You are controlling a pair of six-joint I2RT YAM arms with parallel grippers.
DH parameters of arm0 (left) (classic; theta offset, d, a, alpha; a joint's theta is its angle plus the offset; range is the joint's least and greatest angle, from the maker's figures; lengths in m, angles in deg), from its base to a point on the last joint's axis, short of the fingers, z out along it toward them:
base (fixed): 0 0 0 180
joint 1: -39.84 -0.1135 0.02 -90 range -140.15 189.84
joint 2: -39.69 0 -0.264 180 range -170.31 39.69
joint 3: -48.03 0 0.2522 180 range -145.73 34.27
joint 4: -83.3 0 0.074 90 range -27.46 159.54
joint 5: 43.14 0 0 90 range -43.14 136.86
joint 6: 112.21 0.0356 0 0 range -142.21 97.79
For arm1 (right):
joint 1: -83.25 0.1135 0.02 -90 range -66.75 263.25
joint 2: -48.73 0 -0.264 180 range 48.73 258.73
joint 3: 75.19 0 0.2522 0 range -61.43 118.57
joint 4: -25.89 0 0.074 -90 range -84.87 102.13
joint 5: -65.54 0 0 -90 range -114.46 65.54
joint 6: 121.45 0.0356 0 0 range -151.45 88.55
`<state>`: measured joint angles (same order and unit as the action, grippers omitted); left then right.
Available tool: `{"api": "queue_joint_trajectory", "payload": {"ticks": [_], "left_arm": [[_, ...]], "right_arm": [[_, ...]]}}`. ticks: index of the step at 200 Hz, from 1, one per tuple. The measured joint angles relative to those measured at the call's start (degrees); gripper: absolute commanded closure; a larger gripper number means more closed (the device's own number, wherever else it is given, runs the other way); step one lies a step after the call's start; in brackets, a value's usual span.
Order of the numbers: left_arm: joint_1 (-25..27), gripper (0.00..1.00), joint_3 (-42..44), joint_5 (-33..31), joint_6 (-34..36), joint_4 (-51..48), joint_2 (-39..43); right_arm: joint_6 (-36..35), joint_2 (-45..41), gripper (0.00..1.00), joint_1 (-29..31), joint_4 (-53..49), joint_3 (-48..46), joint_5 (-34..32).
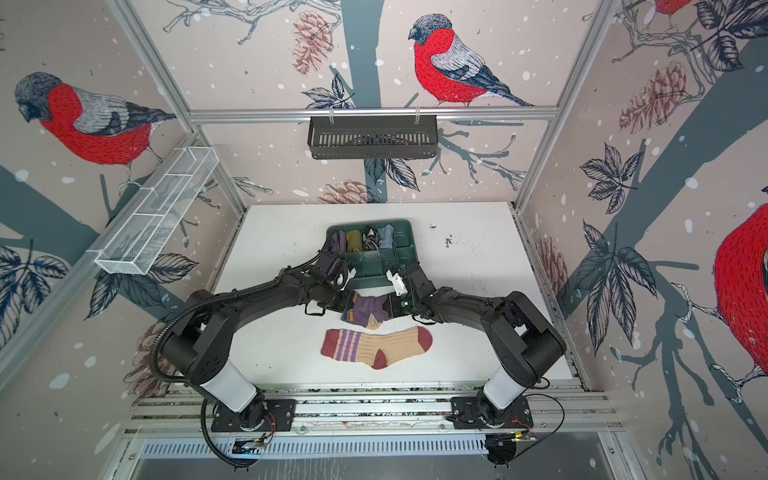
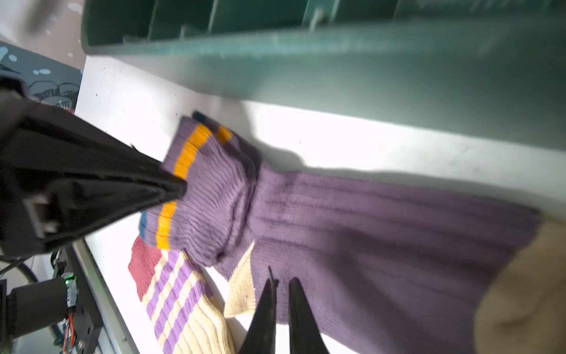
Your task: Roll the socks
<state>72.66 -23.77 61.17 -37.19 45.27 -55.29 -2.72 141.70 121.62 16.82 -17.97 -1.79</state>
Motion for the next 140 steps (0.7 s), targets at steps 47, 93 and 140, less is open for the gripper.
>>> {"api": "queue_joint_trajectory", "payload": {"ticks": [47, 93, 140], "left_arm": [[3.13, 0.93, -7.63, -5.51, 1.46, -7.58, -3.72], [7.19, 0.94, -14.08, -11.23, 1.44, -13.79, -7.48], [8.11, 0.94, -17.03, -13.42, 1.22, -16.92, -7.58]], "right_arm": [[1.14, 1.75, 0.89, 1.07, 2.84, -0.74, 2.14], [1.33, 2.69, 0.91, 1.07, 4.46, -1.64, 2.54], [2.60, 2.82, 0.91, 1.31, 7.04, -1.49, 3.82]]}}
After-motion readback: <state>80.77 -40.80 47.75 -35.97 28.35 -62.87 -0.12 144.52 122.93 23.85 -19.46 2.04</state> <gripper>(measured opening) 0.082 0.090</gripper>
